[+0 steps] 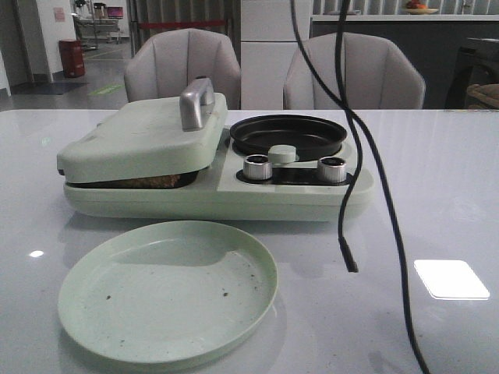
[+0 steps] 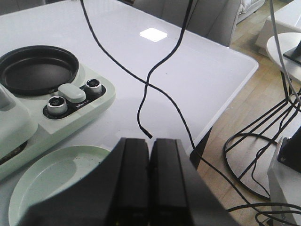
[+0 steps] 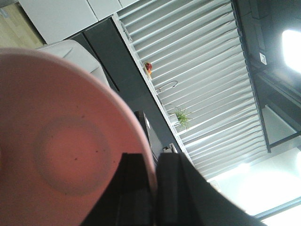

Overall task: Make breakfast with bread and shrimp
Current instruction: 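Lift the pink bowl and tip the shrimp into the black pan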

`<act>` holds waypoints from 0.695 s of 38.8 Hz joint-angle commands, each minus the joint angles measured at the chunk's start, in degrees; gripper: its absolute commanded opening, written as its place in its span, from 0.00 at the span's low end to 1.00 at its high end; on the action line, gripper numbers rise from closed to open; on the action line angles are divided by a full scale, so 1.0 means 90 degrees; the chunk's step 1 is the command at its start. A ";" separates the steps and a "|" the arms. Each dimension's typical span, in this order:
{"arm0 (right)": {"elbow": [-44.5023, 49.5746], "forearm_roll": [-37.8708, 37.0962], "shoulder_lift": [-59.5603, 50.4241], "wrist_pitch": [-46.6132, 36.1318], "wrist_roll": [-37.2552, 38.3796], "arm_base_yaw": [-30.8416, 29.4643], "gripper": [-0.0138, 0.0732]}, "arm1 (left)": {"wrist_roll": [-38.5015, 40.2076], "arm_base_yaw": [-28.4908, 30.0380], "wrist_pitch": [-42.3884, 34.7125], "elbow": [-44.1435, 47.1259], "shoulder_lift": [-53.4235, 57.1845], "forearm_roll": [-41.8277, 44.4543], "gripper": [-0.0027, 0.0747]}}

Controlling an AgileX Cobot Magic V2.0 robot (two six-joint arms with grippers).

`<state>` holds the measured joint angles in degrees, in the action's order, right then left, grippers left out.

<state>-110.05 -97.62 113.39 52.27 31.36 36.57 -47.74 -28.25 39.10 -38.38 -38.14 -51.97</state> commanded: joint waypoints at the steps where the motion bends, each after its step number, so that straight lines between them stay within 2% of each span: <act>1: -0.0470 -0.0604 -0.0393 0.0146 -0.0275 -0.0024 0.20 | -0.0014 -0.0045 -0.0280 -0.0170 0.0011 -0.0269 0.16; 7: -0.0574 -0.0426 -0.0268 0.0420 -0.0181 -0.0051 0.20 | -0.0014 -0.0045 -0.0280 -0.0170 0.0011 -0.0269 0.16; 15: -0.0256 -0.0610 0.0886 0.0961 -0.0214 -0.0040 0.20 | -0.0014 -0.0045 -0.0280 -0.0170 0.0011 -0.0269 0.16; 27: -0.0256 -0.0572 0.0889 0.1300 -0.0202 -0.0040 0.20 | -0.0014 -0.0045 -0.0280 -0.0170 0.0011 -0.0269 0.16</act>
<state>-110.32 -97.61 126.48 60.56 29.45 36.34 -47.74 -28.25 39.10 -38.38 -38.14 -51.97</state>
